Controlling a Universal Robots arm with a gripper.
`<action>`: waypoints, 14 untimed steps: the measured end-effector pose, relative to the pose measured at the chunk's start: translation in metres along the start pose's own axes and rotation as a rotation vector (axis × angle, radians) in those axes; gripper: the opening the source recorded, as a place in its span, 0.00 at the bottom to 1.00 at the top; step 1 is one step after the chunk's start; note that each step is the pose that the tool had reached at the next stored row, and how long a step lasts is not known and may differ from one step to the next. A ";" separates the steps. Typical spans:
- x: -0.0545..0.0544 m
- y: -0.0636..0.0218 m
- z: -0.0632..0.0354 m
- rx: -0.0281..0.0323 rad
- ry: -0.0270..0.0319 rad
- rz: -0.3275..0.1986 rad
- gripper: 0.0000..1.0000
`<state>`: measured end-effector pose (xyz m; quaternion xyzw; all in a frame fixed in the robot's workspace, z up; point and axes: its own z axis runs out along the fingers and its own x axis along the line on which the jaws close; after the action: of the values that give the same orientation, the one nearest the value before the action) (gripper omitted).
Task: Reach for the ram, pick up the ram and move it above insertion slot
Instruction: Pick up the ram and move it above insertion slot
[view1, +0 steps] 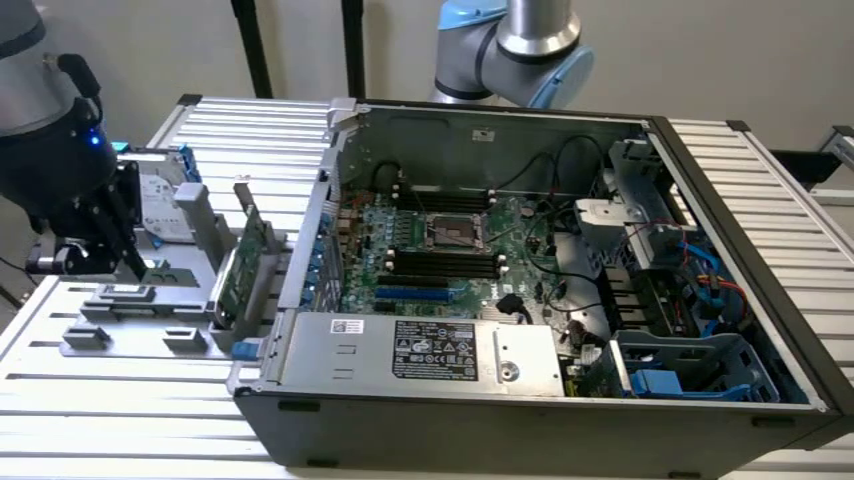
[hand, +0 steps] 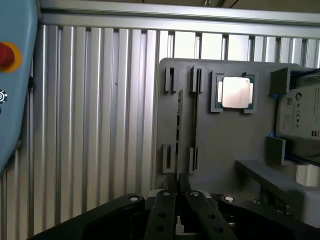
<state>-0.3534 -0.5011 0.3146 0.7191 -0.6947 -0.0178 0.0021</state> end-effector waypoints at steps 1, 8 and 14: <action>0.000 -0.0041 -0.0046 -0.0008 0.0001 0.000 0.14; 0.000 -0.0339 -0.0374 -0.0043 0.0000 0.000 0.14; -0.001 -0.0559 -0.0653 -0.0058 -0.0001 0.000 0.14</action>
<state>-0.2957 -0.4998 0.3784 0.7190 -0.6947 -0.0199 0.0041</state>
